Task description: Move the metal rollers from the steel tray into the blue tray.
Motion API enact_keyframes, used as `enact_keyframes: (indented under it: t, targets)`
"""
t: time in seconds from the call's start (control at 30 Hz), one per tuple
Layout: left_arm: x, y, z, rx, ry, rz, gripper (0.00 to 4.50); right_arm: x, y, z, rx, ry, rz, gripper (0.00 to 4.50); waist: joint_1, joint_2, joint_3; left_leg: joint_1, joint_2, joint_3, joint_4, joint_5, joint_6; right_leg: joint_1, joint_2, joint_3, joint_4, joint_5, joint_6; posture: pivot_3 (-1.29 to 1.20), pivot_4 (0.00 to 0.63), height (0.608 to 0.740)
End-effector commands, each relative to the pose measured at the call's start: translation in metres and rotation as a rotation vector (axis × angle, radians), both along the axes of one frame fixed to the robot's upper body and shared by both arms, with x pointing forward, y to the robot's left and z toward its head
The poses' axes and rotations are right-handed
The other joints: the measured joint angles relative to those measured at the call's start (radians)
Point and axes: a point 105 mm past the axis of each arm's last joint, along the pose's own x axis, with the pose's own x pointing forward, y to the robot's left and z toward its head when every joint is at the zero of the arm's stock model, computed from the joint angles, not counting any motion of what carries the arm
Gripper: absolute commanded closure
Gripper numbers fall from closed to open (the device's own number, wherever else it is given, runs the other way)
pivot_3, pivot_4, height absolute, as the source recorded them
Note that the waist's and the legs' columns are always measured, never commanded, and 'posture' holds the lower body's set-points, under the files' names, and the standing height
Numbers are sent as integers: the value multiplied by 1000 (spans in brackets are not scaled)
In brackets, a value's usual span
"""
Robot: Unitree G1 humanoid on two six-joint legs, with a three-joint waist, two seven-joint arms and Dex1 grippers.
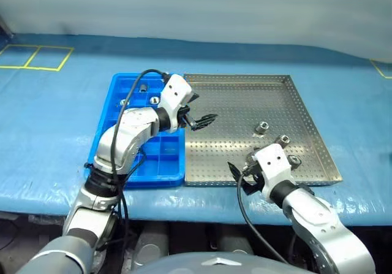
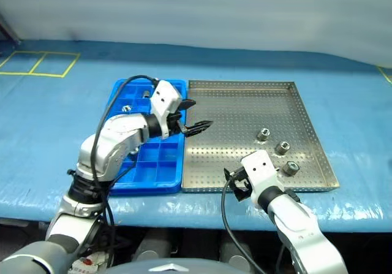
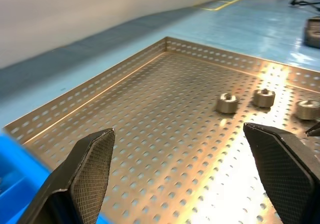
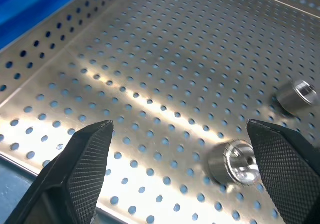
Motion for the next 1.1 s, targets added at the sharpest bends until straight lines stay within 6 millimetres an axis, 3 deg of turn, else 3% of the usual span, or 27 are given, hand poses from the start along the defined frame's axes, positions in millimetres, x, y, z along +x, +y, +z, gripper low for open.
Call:
enact_keyframes:
  t: [0.03, 0.17, 0.27, 0.57, 0.73, 1.1]
  targets:
    - [-3, -28, -3, 13, -12, -111, 40, -7, -9, 11, -2, -61, -79, 0, -16, 0, 0, 0, 0, 0, 0, 0, 0, 0, 0, 0, 0, 0, 0, -76, 150, 740]
    - [-4, -55, -24, 49, 25, -188, 40, -19, -20, 3, 0, -49, -166, 0, -55, 0, 0, 1, 1, 0, 0, 0, 0, -1, 1, 3, 0, 0, 0, -156, 150, 740]
    - [-7, -63, -43, 112, 28, -233, 40, -24, -22, 2, 0, -58, -194, 0, -81, 1, 0, 2, 3, 2, 0, 0, 0, -1, 2, 4, 1, 0, 0, -194, 150, 740]
    - [-17, -67, -77, 208, 61, -305, 40, -30, -24, 3, 6, -81, -236, 0, -117, 1, -1, 1, 6, 3, -1, 0, 0, -2, 1, 6, 1, 0, 0, -231, 150, 740]
    - [-21, -68, -87, 232, 63, -314, 40, -27, -22, 5, 8, -92, -229, 0, -122, 1, -1, 1, 6, 3, -1, 0, 0, -3, 0, 6, 1, 0, 0, -229, 150, 740]
    - [-21, -67, -86, 219, 70, -309, 40, -24, -22, 6, 6, -96, -216, 0, -121, 1, -1, 1, 6, 4, -1, 0, 0, -3, 0, 6, 1, 0, 0, -215, 150, 740]
